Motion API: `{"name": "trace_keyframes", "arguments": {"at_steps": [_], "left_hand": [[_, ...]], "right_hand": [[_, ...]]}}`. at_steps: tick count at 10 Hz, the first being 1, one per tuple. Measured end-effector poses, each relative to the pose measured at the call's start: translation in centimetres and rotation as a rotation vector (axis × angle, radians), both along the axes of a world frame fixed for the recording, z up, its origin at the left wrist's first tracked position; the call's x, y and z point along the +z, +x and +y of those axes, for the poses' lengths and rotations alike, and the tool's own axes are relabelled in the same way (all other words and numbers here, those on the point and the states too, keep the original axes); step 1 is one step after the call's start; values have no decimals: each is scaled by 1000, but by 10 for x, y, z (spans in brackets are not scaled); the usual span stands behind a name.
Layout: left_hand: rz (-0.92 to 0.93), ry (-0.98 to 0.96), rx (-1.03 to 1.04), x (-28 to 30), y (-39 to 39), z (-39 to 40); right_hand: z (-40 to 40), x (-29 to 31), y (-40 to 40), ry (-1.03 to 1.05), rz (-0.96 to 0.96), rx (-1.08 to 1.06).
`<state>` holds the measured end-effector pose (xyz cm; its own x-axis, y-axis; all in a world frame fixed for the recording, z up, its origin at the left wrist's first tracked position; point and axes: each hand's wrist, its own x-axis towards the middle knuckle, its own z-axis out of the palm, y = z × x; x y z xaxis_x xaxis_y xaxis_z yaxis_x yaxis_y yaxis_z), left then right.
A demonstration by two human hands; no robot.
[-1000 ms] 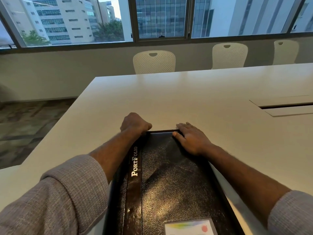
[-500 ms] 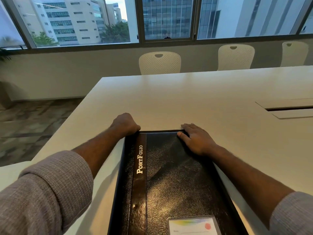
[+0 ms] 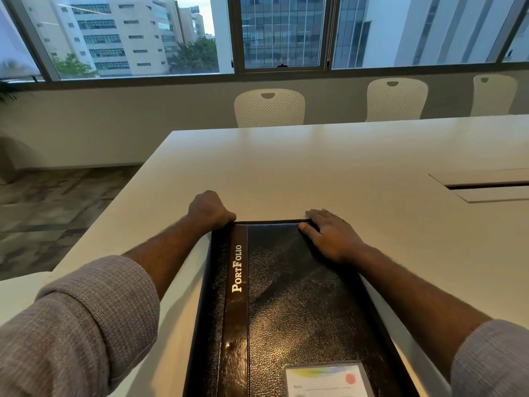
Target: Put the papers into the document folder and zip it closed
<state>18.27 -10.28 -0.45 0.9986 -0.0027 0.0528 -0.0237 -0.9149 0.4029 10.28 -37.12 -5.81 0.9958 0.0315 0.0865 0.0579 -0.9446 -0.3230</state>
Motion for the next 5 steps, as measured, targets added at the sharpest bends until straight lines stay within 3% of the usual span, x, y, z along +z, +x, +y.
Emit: {"name": "trace_keyframes", "arguments": {"at_steps": [4, 5], "left_hand": [[-257, -213, -11, -28, -15, 12], [-289, -230, -56, -27, -22, 21]], "right_hand": [[6, 16, -5, -12, 82, 3], [8, 18, -10, -11, -19, -30]]}}
